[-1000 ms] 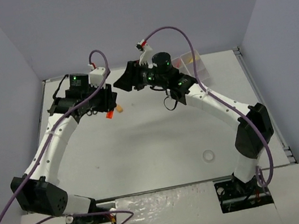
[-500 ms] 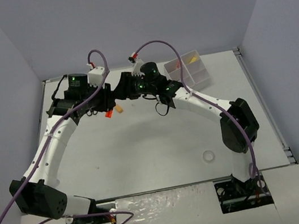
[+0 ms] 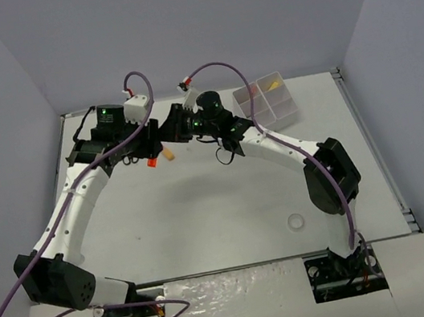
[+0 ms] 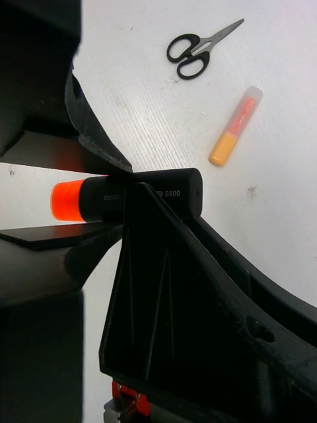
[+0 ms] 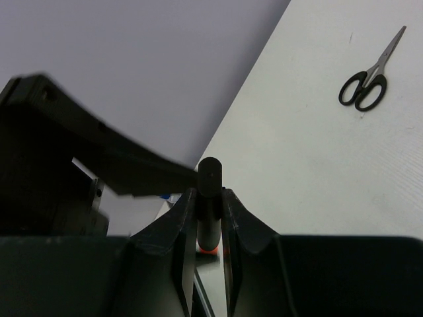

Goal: Sort the stationery into containers
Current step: Place the pen in the storage box, then pick up the pen from the center of the board, then place the pen in the storage box, then pick up the stationery from the center of the board.

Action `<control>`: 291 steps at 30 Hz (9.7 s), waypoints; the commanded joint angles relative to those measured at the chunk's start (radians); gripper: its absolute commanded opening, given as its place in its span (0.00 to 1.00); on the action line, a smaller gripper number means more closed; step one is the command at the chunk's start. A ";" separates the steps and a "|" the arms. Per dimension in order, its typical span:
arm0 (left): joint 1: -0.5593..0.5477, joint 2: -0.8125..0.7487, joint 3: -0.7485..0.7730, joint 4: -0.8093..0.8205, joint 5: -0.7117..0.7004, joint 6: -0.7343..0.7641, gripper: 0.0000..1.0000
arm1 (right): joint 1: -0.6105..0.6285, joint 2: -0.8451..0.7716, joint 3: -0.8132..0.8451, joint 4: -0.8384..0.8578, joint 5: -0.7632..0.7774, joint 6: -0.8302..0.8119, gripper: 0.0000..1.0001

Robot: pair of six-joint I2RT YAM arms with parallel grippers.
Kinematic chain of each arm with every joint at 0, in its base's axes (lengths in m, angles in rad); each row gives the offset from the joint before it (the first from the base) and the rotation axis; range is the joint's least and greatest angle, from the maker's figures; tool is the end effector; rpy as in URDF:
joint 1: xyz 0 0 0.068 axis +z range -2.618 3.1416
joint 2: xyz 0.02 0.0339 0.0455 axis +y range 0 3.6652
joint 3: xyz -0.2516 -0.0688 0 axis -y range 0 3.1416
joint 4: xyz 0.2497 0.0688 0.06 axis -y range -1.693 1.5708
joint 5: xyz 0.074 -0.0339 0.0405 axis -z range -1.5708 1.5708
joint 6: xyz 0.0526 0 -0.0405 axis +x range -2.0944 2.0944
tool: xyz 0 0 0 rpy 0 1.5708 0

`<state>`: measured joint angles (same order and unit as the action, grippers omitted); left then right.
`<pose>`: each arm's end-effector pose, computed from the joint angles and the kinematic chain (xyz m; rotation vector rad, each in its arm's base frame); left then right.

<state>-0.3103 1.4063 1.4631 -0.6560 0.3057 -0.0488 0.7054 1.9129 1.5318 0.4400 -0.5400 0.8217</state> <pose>0.3068 -0.1150 0.3658 0.4602 2.1389 -0.5362 0.3459 0.3301 0.3204 -0.3966 1.7141 1.5757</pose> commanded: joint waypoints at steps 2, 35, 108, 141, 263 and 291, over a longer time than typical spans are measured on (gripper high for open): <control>-0.003 -0.017 0.083 0.037 -0.004 0.011 0.97 | -0.061 -0.067 0.018 0.067 0.005 -0.032 0.00; 0.095 0.052 0.019 -0.085 -0.102 0.015 0.97 | -0.698 0.123 0.235 -0.039 0.537 -0.352 0.00; 0.012 0.160 0.097 -0.026 -0.008 -0.051 0.00 | -0.190 -0.253 0.039 -0.235 0.210 -0.402 0.61; -0.060 -0.214 -0.142 0.136 -0.028 0.022 0.00 | 0.022 -0.186 -0.006 -0.174 0.244 -0.227 0.61; 0.025 -0.534 -0.428 -0.265 -0.481 0.426 0.97 | -0.620 -0.577 -0.336 -0.683 0.265 -0.397 1.00; 0.083 -0.576 -0.597 0.013 -0.520 0.280 0.97 | -0.292 -0.694 -0.637 -0.958 0.586 -0.075 0.56</control>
<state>-0.2544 0.8803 0.8516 -0.6915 -0.1886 0.2498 0.3758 1.1356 0.8469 -0.5427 0.0429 0.7082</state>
